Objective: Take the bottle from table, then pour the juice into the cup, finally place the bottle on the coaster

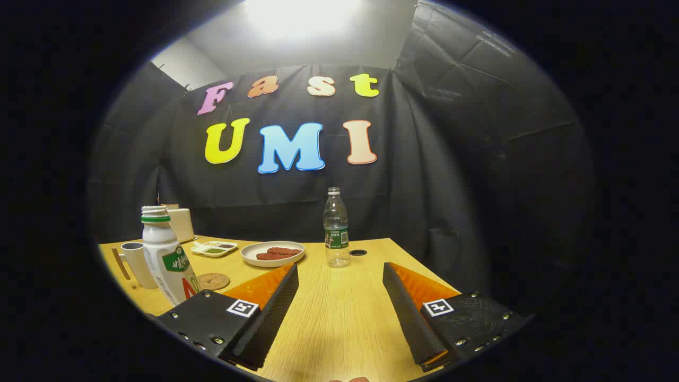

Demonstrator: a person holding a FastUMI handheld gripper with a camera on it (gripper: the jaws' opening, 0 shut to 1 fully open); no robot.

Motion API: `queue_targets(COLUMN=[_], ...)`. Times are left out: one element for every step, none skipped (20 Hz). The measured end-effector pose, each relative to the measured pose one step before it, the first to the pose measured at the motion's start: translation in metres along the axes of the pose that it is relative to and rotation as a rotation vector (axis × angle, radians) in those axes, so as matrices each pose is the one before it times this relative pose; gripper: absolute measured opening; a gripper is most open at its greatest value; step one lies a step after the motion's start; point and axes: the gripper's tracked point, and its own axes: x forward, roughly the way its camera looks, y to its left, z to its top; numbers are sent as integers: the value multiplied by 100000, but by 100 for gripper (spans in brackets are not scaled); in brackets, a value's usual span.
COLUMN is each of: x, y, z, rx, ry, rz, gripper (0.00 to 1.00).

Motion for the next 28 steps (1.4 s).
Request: queue_targets(x=[356, 288, 357, 536, 34, 54, -229, -381, -555, -753, -922, -535, -662, -710, -713, -550, -584, -522, -474, -242, -184, -66, -15, 124, 233, 274, 323, 362], y=[154, 6, -170, 188, 757, 426, 674, 724, 725, 893, 1064, 748, 771, 651, 762, 955, 896, 901, 1058, 969, 1042, 956, 809, 646, 673, 401, 352, 313], z=[295, 776, 1016, 788, 785, 602, 909, 763, 700, 509, 561, 531, 547, 186, 285, 195, 169, -105, -7, -444, -586, -629, -578, -766, -732, -883, -707, -802], rx=[-1268, -891, -1171, 577, 781, 815, 144, -590, -478, 878, 1511, 1071, 71, -1081, -1504, -934, -333, 201, 625, 477, 662, 626, 833, 707, 375, 576, 386, 384], ry=[-1686, -2066, -3401, -1046, -513, 463, 24, -126, 145, 497, 481, -64, -173, 222, 393, -72, 535, 267, 224, 826, 871, 1114, 806, 989, 1402, 1381, 1432, 1396], rz=[-79, -296, -1058, 561, 1435, 915, 1568, 1146, 1292, 1601, 2010, 1418, 1480, 971, 1087, 1606, 1218, 1496, 1707, 1730, 1780, 1746, 1144, 1127, 1052, 598, 279, 452], gripper=[97, 97, 97, 97, 97, 97, 97, 97, 97, 97, 97, 97, 97, 97, 97, 97, 97, 97, 97, 97, 97, 97, 97, 97, 97, 97, 97, 97])
